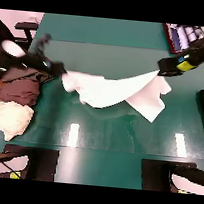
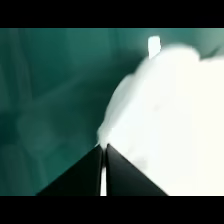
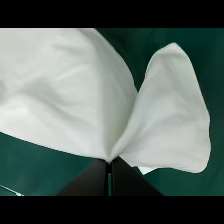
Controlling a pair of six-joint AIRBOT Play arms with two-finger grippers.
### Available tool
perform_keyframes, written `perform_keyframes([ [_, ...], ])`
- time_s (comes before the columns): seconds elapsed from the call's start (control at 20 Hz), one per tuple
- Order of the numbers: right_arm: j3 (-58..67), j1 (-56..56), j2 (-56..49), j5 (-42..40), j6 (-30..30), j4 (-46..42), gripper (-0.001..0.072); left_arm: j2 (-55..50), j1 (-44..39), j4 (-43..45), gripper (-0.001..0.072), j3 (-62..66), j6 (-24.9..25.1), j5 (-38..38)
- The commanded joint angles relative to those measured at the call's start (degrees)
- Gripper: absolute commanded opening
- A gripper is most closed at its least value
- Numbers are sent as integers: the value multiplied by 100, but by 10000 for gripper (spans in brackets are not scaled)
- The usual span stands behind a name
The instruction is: Fold the shirts.
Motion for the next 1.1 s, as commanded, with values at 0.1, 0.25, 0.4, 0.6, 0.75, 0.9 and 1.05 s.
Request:
perform_keyframes([
  [0.1,498,-389,1178,-601,0,0,10,1733,715,55,25,1950,33,-46],
  [0.25,1200,-470,1574,-562,2,-4,11,2516,721,96,24,2747,81,22],
  [0.4,1447,-472,1932,-542,9,-44,10,2826,721,92,24,3445,76,-52],
  [0.6,999,-472,2273,-505,243,-52,10,2841,721,109,23,4065,76,-37],
  [0.75,1316,-470,1847,-66,435,-306,10,2557,721,271,24,4059,68,-219],
  [0.9,1464,-472,1025,542,520,-629,10,1777,721,299,24,3939,2,-817],
  [1.05,656,-472,151,686,511,-570,10,651,522,315,24,3611,-127,-1456],
])
